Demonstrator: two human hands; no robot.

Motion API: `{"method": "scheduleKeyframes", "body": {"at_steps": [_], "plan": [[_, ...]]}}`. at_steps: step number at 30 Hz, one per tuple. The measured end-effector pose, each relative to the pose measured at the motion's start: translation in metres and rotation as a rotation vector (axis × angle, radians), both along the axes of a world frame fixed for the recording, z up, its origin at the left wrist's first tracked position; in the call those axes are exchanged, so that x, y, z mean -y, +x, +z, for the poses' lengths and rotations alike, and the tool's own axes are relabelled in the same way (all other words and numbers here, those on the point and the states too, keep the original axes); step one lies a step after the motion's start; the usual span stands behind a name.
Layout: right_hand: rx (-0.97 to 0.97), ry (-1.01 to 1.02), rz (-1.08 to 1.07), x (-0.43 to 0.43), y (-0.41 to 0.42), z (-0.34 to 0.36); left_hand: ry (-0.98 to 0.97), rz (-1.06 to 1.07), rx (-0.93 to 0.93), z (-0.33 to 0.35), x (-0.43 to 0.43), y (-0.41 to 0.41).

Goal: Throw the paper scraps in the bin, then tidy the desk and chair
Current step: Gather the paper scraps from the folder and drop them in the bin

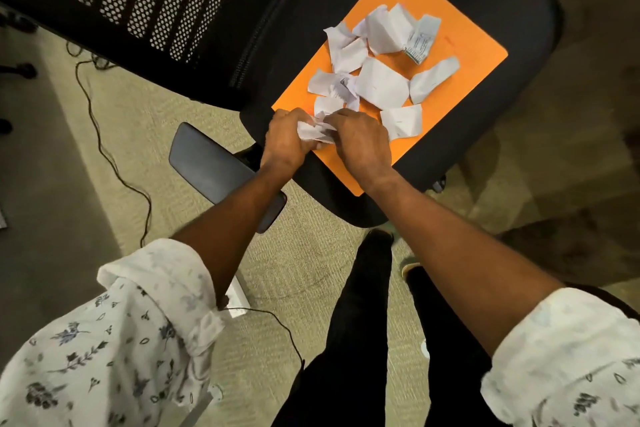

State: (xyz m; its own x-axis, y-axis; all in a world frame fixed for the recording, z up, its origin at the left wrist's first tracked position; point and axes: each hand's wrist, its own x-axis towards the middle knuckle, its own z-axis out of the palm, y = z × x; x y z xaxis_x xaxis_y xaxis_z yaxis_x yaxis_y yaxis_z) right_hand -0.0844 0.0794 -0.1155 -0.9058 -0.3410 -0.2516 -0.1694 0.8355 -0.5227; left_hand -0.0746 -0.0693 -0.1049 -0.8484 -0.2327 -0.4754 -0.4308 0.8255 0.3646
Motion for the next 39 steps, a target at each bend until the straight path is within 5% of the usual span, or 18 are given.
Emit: {"method": "scheduleKeyframes", "body": {"at_steps": [12, 24, 39], "plan": [[0.028, -0.199, -0.198, -0.034, -0.007, 0.034, -0.056, -0.096, -0.007, 0.024, 0.016, -0.012], [0.131, -0.269, -0.348, -0.069, 0.019, 0.006, -0.096, -0.473, 0.106, 0.0, -0.015, -0.072], [0.163, -0.418, -0.43, -0.066, 0.019, 0.021, -0.098, -0.169, 0.027, 0.029, 0.008, -0.036]]}}
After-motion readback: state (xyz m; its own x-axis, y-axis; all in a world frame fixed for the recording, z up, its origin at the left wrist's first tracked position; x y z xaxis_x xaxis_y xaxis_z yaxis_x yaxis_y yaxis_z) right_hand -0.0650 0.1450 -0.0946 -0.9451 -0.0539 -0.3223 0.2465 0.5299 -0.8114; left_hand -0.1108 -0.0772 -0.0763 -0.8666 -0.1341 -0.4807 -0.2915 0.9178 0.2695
